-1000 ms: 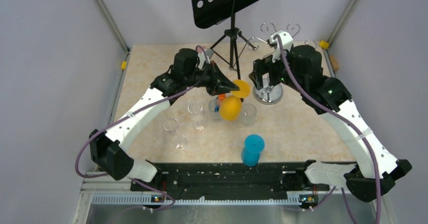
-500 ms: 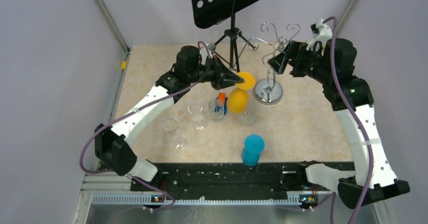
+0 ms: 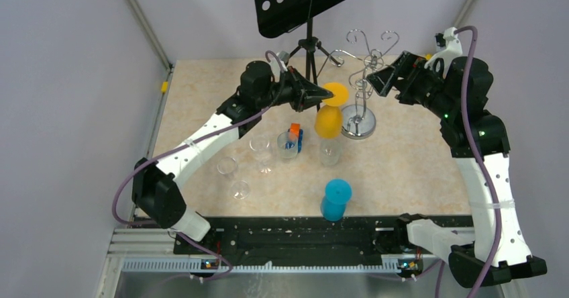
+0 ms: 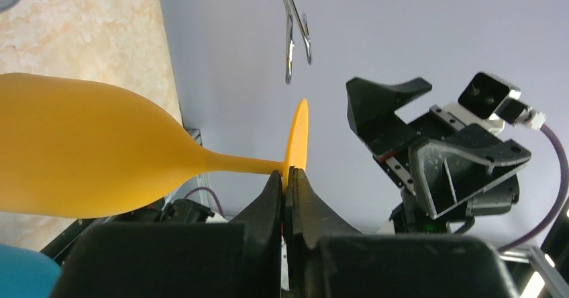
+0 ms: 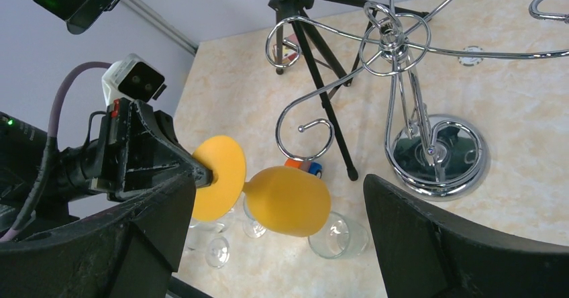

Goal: Place the wine glass upside down on the wine glass rack
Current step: Turn the wine glass upside down at the wine rack.

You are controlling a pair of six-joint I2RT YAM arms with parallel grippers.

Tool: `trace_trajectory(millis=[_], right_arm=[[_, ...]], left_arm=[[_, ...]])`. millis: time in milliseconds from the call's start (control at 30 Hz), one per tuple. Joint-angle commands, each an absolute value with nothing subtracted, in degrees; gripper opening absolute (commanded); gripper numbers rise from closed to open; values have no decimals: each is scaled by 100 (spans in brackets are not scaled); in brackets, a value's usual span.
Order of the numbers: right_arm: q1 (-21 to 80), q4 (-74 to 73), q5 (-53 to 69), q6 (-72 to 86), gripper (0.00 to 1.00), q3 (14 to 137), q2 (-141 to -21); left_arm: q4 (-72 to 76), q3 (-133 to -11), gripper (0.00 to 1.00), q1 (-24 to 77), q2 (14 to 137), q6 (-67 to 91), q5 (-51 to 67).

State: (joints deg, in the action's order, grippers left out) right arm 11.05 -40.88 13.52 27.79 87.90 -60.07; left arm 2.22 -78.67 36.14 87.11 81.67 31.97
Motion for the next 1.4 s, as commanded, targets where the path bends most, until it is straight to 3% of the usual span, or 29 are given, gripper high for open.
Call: trace_trajectory(millis=[0, 300, 1367], right_arm=[[1038, -4048, 1239, 2882, 98, 9009, -5927], [1042, -4024, 1269, 2835, 99, 8957, -5907], [1037, -3416, 1586, 3250, 99, 8465, -5436]], left_arm=[[672, -7872, 0, 3686, 8652, 8376, 2678], [429, -7786, 0, 3732, 8531, 8473, 1722], [851, -8520, 0, 3744, 9193, 8671, 1454]])
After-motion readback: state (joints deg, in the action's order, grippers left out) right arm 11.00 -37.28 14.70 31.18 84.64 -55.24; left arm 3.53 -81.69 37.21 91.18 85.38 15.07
